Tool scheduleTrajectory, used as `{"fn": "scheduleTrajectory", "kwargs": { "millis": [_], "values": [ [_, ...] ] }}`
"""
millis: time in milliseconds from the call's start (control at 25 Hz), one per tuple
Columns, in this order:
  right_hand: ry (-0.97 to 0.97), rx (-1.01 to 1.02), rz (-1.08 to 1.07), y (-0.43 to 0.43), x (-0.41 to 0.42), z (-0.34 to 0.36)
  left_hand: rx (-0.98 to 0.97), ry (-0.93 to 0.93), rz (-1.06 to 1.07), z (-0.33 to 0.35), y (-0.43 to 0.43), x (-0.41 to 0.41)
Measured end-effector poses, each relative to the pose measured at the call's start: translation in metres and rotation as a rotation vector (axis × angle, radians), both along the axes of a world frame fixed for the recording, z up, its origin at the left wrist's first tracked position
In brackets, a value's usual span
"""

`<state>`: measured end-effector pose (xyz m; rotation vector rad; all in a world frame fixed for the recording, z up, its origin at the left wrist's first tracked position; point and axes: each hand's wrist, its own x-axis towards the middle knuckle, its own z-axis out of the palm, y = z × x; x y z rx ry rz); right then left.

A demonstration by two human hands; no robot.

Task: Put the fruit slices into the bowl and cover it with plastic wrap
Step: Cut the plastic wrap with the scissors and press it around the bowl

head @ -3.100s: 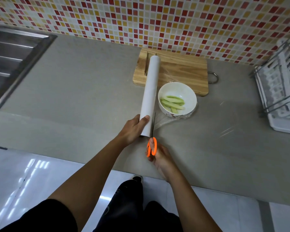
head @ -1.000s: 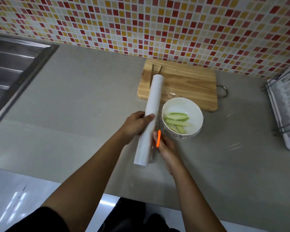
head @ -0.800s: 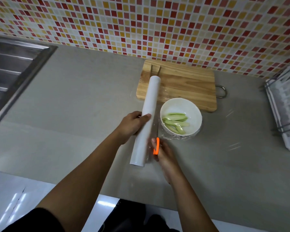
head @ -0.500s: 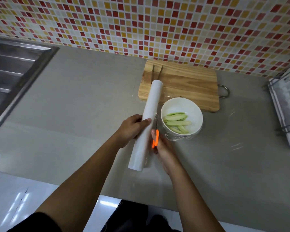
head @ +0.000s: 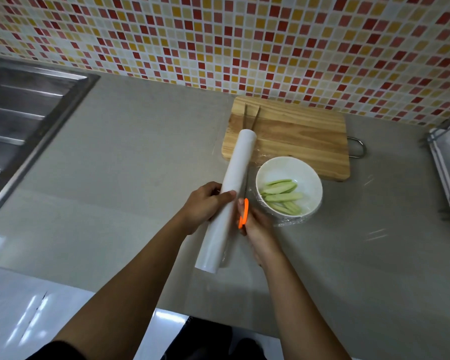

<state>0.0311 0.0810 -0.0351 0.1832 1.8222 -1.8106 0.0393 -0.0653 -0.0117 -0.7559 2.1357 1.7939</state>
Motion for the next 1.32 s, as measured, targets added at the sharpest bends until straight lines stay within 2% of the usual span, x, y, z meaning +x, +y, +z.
{"fn": "scheduleTrajectory", "kwargs": {
  "millis": [160,320,440,600,800,1320],
  "values": [
    [0.012,-0.044,-0.038,-0.006,-0.005,-0.006,0.028,-0.004,0.045,0.000,-0.007,0.000],
    [-0.108,-0.035,-0.117,-0.016,-0.015,-0.002,-0.015,-0.020,-0.007,0.002,-0.017,-0.001],
    [-0.083,-0.097,-0.140,-0.024,-0.020,-0.001,-0.029,-0.021,-0.029,0.003,-0.022,-0.002],
    [-0.142,-0.053,-0.127,-0.036,-0.033,0.003,-0.043,-0.038,-0.052,0.003,-0.032,-0.002],
    [-0.106,-0.112,-0.167,-0.046,-0.034,-0.002,-0.041,-0.057,-0.035,0.002,-0.049,-0.003],
    [-0.093,-0.113,-0.227,-0.069,-0.057,-0.009,-0.049,-0.080,-0.089,0.006,-0.079,-0.009]
  ]
}}
